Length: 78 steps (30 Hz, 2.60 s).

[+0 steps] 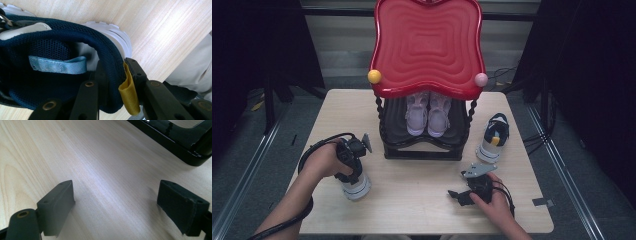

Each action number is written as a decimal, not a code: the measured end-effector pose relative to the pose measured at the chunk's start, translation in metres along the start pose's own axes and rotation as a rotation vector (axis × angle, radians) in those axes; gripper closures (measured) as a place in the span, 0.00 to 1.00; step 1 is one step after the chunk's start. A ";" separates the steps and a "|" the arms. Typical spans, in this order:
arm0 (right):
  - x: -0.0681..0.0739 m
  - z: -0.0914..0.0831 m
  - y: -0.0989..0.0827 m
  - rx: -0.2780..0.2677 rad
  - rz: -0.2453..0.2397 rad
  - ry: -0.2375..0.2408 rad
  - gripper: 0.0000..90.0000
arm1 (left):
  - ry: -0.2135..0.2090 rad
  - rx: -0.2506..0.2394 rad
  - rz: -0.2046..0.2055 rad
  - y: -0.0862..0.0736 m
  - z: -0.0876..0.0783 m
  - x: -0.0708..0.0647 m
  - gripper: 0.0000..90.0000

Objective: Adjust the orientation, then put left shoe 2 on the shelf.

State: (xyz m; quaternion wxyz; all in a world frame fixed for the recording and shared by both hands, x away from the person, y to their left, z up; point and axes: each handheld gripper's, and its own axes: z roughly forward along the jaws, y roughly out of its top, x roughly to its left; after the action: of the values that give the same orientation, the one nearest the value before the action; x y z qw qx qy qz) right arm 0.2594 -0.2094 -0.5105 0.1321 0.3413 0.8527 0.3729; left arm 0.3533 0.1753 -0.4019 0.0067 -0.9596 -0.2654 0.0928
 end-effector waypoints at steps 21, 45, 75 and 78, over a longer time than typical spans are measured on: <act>0.000 0.000 0.000 0.001 0.001 0.001 0.15 | -0.003 -0.059 0.041 -0.006 -0.040 -0.012 0.82; 0.000 0.000 0.000 0.002 0.000 -0.001 0.15 | -0.004 -0.068 0.135 -0.003 -0.123 -0.040 0.82; 0.000 0.000 0.000 0.005 -0.002 -0.001 0.15 | 0.012 -0.087 0.162 0.008 -0.201 -0.054 0.82; 0.000 0.000 0.000 0.004 -0.002 -0.001 0.15 | 0.015 -0.086 0.162 0.009 -0.206 -0.054 0.82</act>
State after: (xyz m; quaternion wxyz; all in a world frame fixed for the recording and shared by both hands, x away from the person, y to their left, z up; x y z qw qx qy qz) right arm 0.2593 -0.2096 -0.5104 0.1321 0.3410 0.8537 0.3708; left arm 0.3504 0.1474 -0.1902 -0.0399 -0.9780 -0.1908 0.0743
